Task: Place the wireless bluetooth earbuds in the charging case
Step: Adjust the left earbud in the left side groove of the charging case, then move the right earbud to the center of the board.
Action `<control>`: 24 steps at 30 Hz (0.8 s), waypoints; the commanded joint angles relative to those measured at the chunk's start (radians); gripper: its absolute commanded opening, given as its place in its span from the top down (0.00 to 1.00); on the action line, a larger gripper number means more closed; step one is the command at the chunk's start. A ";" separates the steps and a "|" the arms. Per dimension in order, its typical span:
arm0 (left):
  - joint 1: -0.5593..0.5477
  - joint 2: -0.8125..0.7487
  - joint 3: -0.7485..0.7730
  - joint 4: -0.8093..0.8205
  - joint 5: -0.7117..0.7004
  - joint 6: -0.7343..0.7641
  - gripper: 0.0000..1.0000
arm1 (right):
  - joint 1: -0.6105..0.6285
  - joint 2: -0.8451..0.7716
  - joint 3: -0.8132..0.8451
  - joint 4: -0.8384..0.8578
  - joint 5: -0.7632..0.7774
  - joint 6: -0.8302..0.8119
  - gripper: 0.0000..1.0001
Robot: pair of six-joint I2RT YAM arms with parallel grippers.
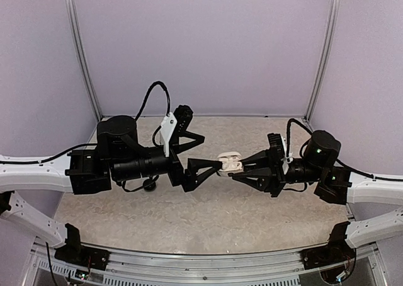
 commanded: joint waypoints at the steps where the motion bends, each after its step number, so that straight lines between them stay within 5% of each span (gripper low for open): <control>1: 0.049 -0.053 -0.027 0.033 0.009 -0.017 0.01 | 0.009 -0.019 0.015 -0.022 0.045 0.022 1.00; 12: 0.358 -0.016 -0.028 -0.109 0.052 -0.162 0.01 | -0.099 -0.087 -0.044 -0.046 0.070 0.135 1.00; 24: 0.486 0.454 0.329 -0.492 0.058 -0.130 0.24 | -0.136 -0.107 -0.050 -0.122 0.086 0.155 1.00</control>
